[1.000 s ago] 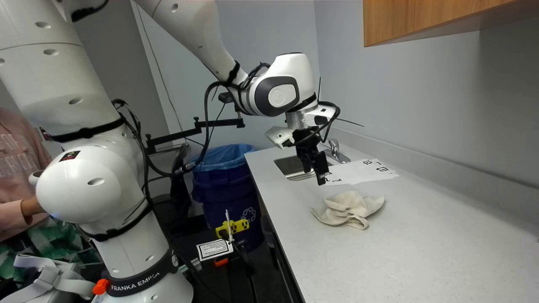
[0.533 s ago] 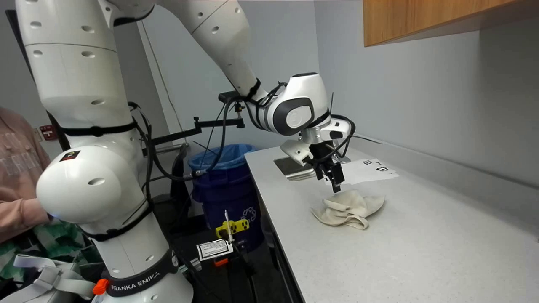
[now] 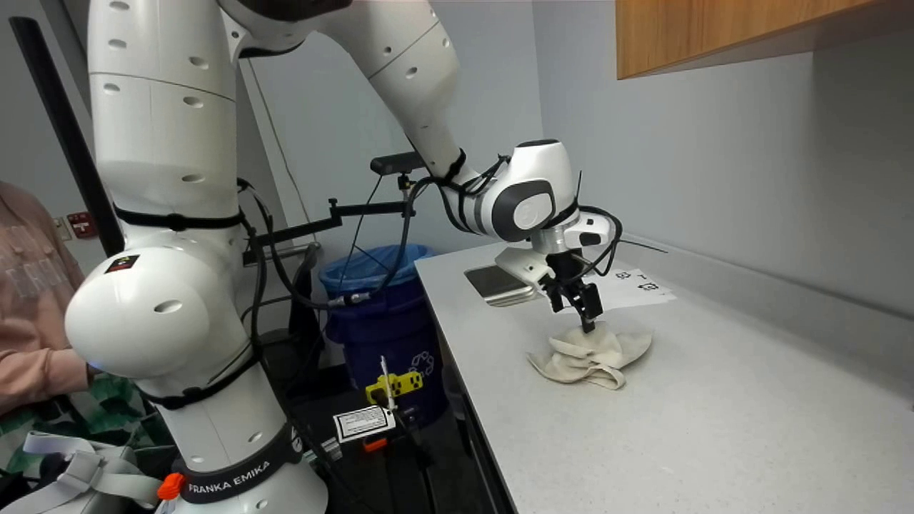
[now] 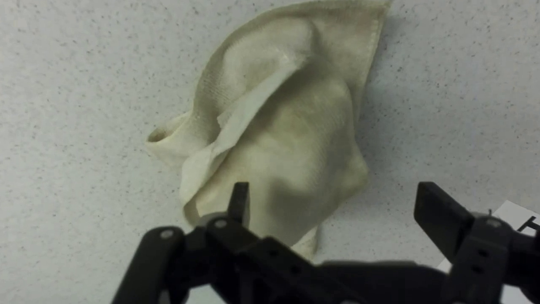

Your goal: Use the towel to wipe the counter

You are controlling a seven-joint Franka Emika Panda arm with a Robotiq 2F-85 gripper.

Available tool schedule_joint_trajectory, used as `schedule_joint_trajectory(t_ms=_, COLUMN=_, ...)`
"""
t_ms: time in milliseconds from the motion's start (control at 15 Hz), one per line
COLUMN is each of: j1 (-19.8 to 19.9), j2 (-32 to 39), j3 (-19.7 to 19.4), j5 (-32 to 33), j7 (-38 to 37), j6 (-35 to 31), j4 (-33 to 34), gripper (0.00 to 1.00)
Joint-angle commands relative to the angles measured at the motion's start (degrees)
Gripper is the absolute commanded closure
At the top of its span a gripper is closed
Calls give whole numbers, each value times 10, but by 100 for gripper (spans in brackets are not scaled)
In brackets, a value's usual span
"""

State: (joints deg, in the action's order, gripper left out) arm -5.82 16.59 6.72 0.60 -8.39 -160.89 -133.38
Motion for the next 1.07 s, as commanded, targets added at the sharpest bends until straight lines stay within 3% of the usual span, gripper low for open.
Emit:
schedule_joint_trajectory(t_ms=0, j1=-23, j2=39, j3=-27, j5=22, j7=-9, j6=-17, j4=29, gripper=0)
schedule_joint_trajectory(t_ms=867, j1=-38, j2=96, j3=-66, j5=35, j7=-11, j6=-15, j4=75, gripper=0)
schedule_joint_trajectory(t_ms=1000, j1=-37, j2=102, j3=-65, j5=30, j7=-11, j6=-14, j4=76, gripper=5)
